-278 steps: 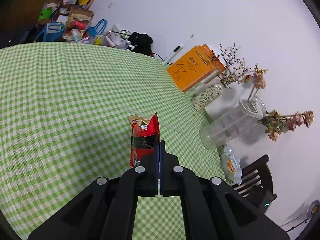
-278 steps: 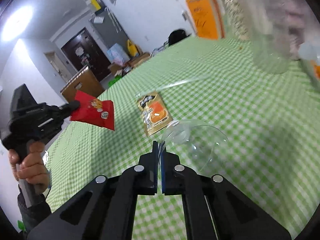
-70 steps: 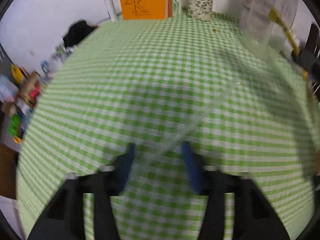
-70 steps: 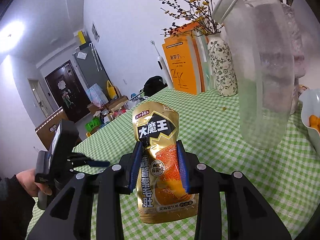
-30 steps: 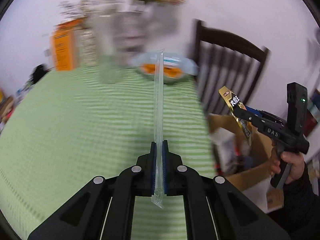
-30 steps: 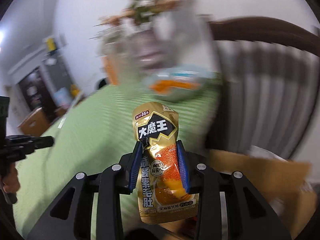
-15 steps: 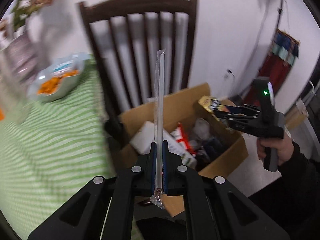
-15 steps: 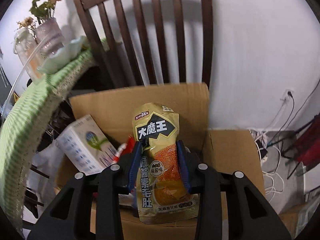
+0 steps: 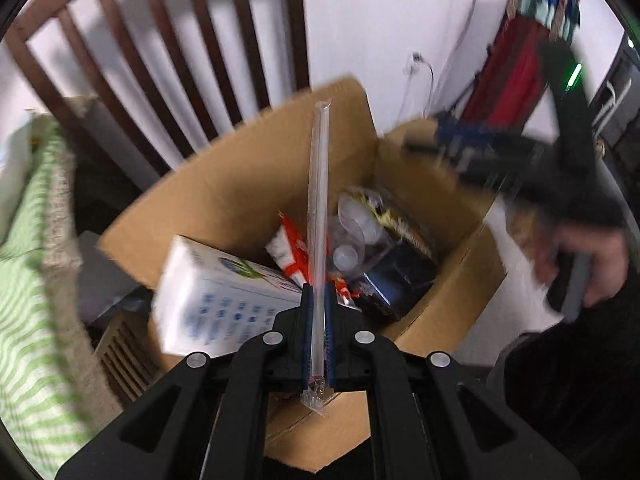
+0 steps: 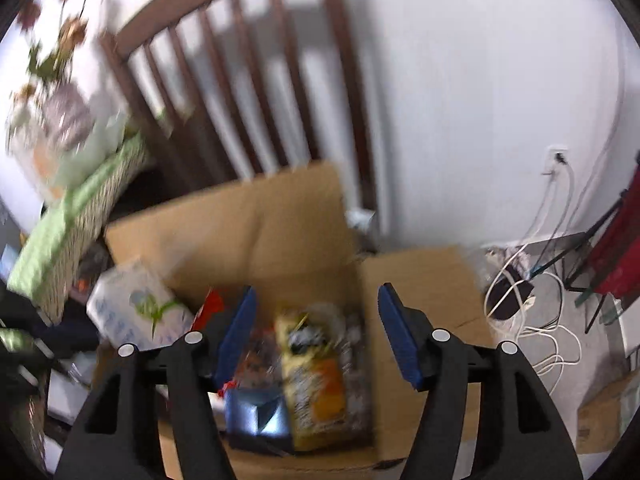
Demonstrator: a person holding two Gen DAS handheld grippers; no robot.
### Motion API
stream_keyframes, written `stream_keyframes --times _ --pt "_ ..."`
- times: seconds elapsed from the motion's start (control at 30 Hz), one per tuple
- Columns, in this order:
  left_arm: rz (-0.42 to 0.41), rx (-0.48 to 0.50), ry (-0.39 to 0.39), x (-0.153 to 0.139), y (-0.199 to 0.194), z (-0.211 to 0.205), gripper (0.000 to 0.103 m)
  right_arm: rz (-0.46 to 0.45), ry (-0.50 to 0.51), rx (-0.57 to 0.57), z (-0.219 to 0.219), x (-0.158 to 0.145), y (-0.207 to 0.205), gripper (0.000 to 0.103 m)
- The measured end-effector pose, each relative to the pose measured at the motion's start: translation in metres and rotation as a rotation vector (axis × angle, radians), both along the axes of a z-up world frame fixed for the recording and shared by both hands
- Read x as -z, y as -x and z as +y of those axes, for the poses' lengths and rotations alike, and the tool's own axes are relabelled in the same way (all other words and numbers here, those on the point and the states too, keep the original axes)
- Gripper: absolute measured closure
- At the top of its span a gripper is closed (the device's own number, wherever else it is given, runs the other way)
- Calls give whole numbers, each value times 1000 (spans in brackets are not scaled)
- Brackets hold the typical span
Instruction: Collect trash
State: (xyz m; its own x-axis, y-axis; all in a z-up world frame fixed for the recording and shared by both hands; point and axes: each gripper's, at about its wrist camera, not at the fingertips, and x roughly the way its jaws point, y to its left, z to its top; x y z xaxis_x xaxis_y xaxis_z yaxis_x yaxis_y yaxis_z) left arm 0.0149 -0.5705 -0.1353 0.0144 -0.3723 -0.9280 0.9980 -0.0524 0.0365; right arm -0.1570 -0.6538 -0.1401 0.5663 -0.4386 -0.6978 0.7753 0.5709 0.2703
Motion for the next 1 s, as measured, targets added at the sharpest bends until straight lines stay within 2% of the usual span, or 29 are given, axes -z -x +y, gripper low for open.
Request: stream_keyframes --times 0.17,0.37,0.43,0.53,0.57,0.6,0.77,0.87,1.0 --pt "6 83 -92 37 14 -13 100 -34 -2 100 -19 -5 29 38" --pt "19 229 -102 53 40 -10 100 -32 -32 114 -22 9 30 38" --pt "12 242 -101 57 40 -14 98 -30 -39 114 -22 13 29 38" --pt "0 169 -154 67 23 -23 93 -29 -43 112 -24 14 29 38" --pt "-2 131 -159 69 18 -27 85 -29 -43 112 -25 14 29 38" --pt "1 77 -154 68 7 -28 79 -28 -44 111 -25 14 29 38" --pt "67 -42 -95 44 -24 -23 71 -25 -42 102 -25 12 26 38" --pt "61 -91 -57 29 -33 -18 67 -18 -44 83 -23 12 20 38" --pt "35 -147 -49 19 -39 -10 61 4 -41 38 -15 8 8 38"
